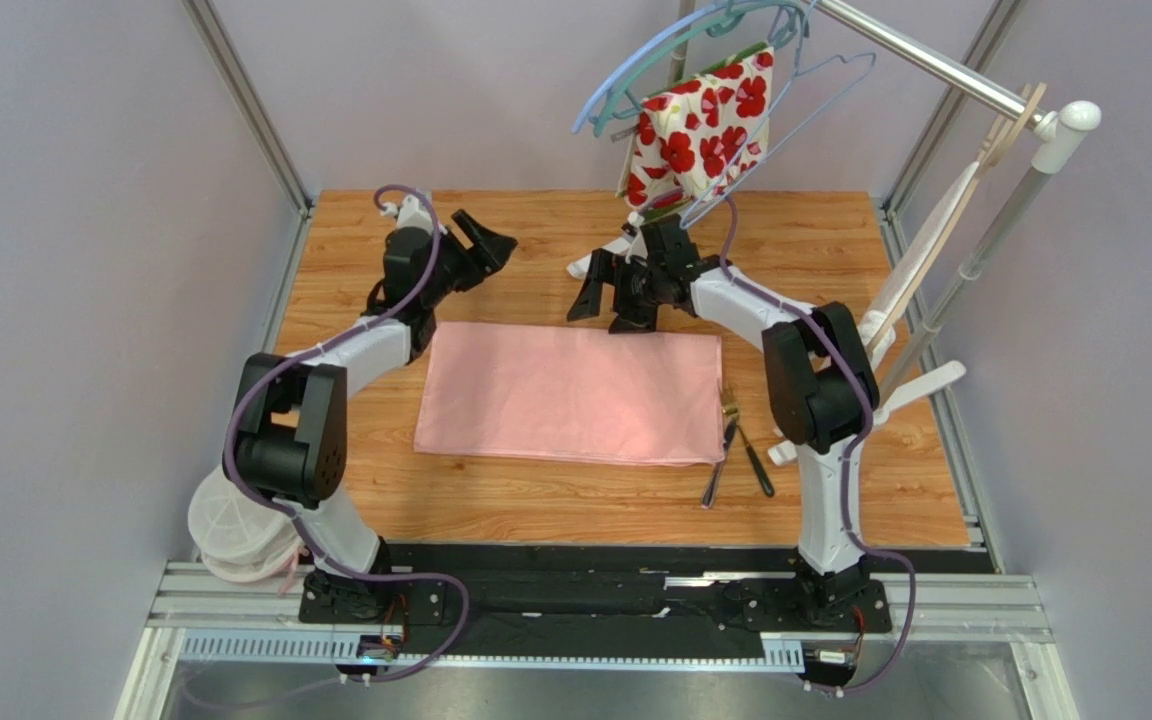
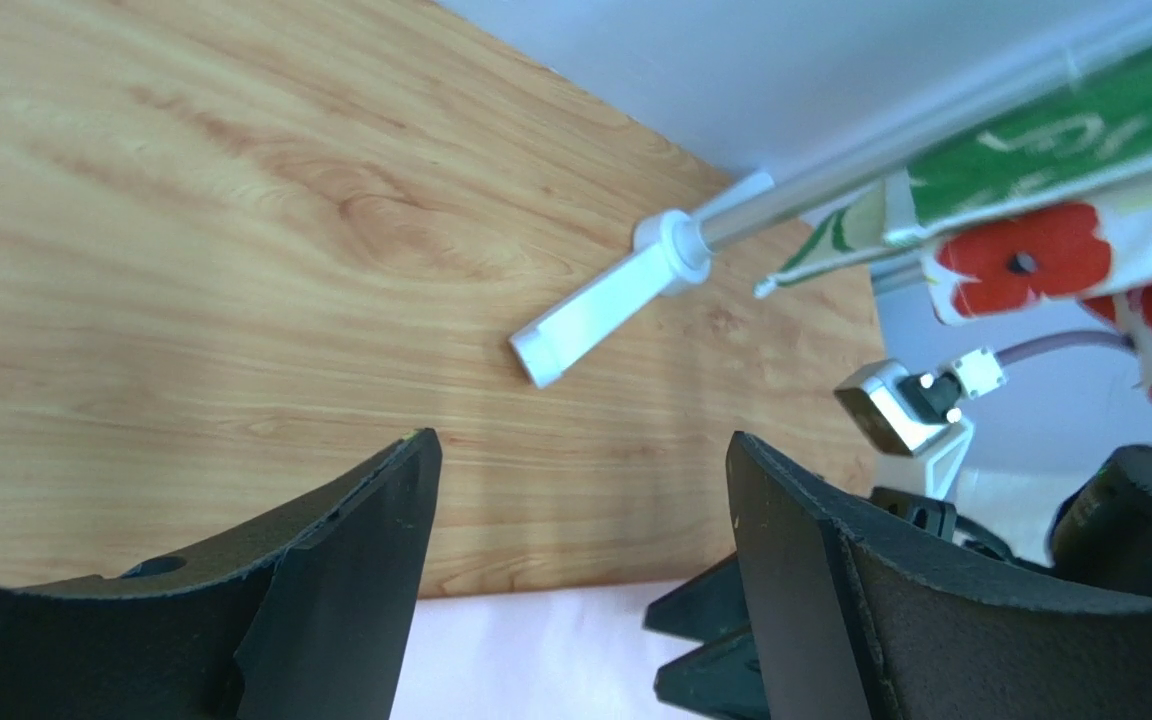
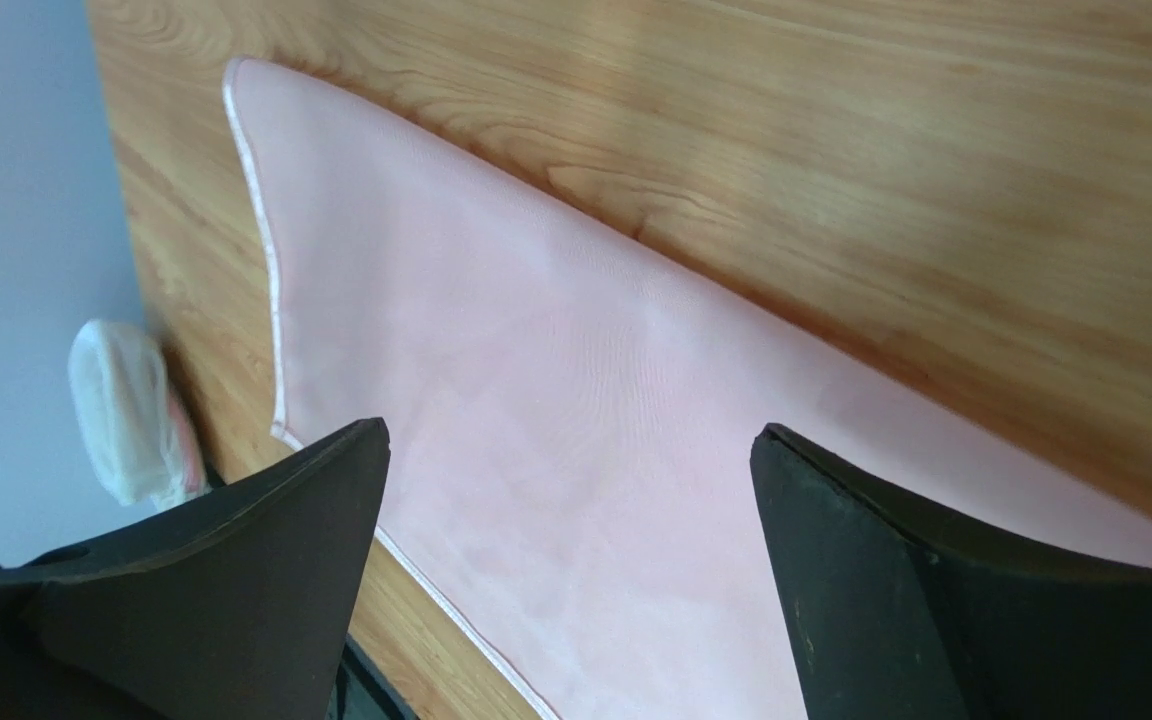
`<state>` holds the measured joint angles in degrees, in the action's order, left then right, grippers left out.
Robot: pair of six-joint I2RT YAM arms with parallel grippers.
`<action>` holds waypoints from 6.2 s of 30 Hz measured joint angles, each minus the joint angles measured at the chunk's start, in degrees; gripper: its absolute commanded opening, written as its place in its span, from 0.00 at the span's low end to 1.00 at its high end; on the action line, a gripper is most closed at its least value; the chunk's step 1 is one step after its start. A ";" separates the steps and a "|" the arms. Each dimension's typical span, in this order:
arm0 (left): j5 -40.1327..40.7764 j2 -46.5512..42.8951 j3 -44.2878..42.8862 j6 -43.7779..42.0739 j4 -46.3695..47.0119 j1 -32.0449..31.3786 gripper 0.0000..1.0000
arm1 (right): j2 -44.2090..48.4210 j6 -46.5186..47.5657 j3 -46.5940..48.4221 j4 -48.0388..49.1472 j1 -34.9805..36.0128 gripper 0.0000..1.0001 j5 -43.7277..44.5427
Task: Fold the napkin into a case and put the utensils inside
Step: Smooth out the rectangle-folded napkin at the center of the board, then pick up the rectangle-folded napkin from the center of the board, then fold the rectangle-folded napkin at the center of the board.
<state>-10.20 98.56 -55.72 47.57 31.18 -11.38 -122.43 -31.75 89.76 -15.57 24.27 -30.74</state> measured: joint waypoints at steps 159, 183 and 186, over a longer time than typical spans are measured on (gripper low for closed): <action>-0.07 -2.29 5.68 -4.07 -38.32 -17.00 0.50 | 26.08 2.21 -10.60 -17.94 13.84 0.00 26.56; 1.22 -14.80 6.05 -4.72 -49.57 -10.95 0.49 | 22.18 -6.03 -10.64 -9.18 15.30 0.00 17.20; 1.29 -13.53 6.08 -5.60 -49.57 -8.63 0.47 | 21.73 -6.38 -10.64 -8.44 15.30 0.00 16.70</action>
<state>-8.91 85.03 -49.65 41.98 -18.39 -20.01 -100.71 -38.13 79.11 -24.01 39.57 -14.04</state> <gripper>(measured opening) 0.486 0.011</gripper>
